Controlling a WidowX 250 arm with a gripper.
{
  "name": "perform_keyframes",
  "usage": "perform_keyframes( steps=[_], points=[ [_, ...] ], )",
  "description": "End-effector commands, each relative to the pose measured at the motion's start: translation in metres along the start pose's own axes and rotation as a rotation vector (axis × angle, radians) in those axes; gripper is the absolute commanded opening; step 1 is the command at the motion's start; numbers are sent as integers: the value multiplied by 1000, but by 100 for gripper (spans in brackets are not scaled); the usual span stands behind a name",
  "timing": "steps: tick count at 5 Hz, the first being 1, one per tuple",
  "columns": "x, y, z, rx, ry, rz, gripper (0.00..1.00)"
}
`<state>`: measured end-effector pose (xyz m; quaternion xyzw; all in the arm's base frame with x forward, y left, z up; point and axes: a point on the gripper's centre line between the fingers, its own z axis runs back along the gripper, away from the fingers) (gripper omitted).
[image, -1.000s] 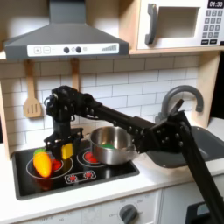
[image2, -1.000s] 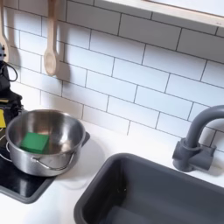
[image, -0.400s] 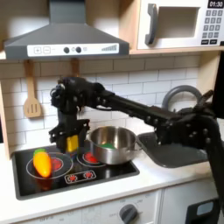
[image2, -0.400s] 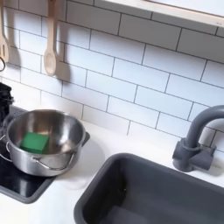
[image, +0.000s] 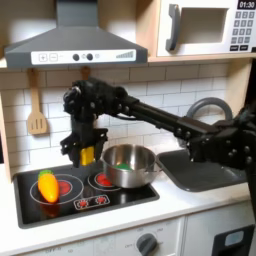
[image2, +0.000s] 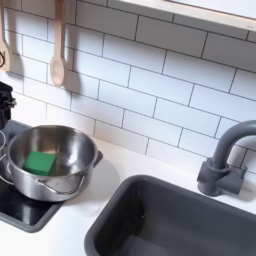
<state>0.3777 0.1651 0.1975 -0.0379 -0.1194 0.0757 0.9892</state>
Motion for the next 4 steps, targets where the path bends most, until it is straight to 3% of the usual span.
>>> perform_keyframes(
  steps=[1,4],
  points=[
    [3,-39,13,5,-14,-98,0],
    [-13,-76,12,3,31,-221,0]
  ],
)
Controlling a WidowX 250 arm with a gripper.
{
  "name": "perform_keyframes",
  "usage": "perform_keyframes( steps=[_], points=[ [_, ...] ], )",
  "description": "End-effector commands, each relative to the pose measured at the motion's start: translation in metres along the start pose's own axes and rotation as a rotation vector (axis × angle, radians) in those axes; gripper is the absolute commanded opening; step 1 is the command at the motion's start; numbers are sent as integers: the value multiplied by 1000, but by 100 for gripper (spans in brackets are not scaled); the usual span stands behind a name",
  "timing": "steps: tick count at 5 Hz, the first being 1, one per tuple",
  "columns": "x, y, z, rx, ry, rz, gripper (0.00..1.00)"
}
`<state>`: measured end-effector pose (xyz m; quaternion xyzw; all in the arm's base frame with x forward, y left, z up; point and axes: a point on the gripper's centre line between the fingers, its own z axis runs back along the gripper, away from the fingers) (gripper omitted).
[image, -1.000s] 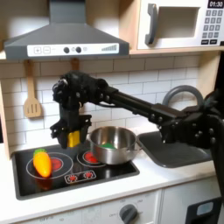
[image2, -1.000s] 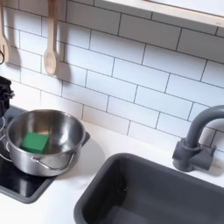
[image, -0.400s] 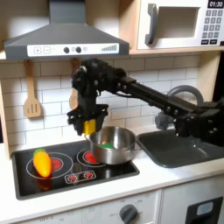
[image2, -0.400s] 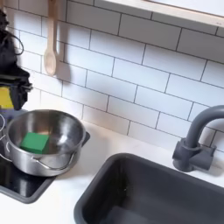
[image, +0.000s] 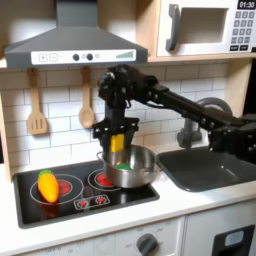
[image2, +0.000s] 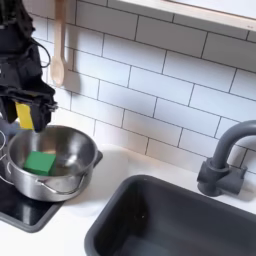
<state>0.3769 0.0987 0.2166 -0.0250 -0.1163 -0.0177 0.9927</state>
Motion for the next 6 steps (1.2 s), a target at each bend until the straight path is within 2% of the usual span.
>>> perform_keyframes(
  steps=[1,2,3,4,5,6],
  points=[
    [-8,-21,-4,-13,35,-62,0],
    [-9,-26,-7,-20,58,-78,0],
    [-8,-32,-12,-36,112,-106,0],
    [-8,-37,-7,-33,119,-120,0],
    [-7,-40,-10,-35,126,-126,0],
    [-8,-40,-11,-34,135,-136,100]
  ],
)
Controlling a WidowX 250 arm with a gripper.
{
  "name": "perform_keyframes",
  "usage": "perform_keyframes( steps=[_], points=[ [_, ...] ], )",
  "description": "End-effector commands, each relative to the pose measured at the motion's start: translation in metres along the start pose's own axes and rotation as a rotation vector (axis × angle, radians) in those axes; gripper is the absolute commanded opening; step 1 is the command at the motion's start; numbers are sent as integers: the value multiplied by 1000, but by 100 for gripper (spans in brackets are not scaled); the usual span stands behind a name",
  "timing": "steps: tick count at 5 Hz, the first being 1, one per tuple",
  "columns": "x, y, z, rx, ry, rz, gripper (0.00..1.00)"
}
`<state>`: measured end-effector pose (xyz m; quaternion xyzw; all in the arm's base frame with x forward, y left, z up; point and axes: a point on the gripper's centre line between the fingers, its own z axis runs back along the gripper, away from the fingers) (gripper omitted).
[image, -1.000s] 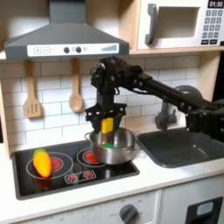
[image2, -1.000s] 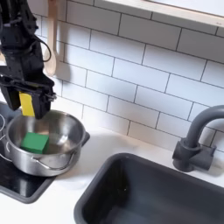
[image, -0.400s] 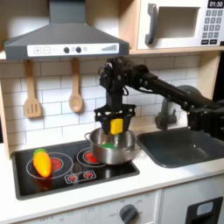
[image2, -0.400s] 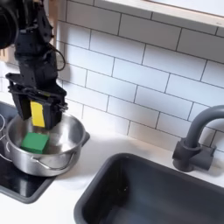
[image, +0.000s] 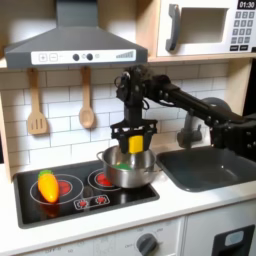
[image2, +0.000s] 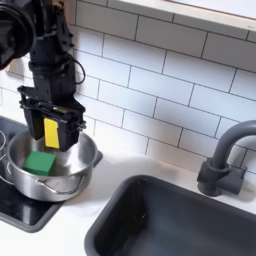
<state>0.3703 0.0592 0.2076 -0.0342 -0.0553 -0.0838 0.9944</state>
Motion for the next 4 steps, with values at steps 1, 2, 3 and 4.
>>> perform_keyframes(
  steps=[1,2,3,4],
  points=[
    [-1,0,0,4,3,-11,100],
    [-3,3,5,11,-7,-9,100],
    [-4,10,6,10,-13,10,100],
    [-6,17,3,11,-2,28,100]
  ],
)
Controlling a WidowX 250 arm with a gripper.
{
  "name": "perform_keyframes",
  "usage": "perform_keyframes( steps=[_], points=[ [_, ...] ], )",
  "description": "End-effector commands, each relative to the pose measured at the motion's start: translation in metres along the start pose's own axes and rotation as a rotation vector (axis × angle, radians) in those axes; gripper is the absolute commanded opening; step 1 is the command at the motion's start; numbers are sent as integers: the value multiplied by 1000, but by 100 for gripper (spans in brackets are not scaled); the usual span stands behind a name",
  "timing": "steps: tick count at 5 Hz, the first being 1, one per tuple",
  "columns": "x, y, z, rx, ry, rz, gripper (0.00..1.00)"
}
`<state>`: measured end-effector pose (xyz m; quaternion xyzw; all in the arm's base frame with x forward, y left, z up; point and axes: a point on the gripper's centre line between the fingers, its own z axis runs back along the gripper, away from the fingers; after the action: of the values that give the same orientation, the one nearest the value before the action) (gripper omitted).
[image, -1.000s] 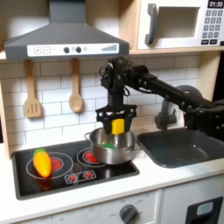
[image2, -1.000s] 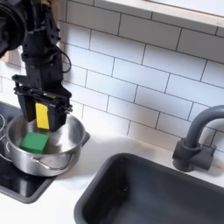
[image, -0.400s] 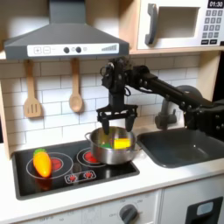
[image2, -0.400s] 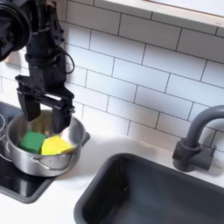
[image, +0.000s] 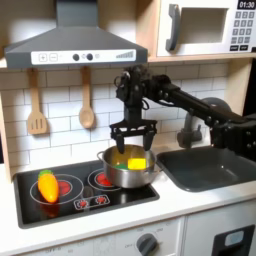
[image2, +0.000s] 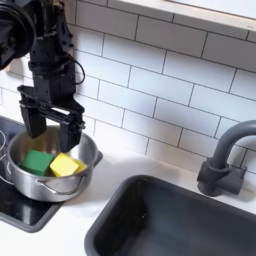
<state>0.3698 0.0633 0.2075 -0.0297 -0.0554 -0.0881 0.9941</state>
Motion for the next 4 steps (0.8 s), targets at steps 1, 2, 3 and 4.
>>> perform_keyframes(
  steps=[1,2,3,4],
  points=[
    [-12,30,0,9,3,83,100],
    [-21,45,-1,40,-18,142,100],
    [-27,49,-13,77,-29,212,100],
    [-36,46,-19,82,-16,222,100]
  ],
)
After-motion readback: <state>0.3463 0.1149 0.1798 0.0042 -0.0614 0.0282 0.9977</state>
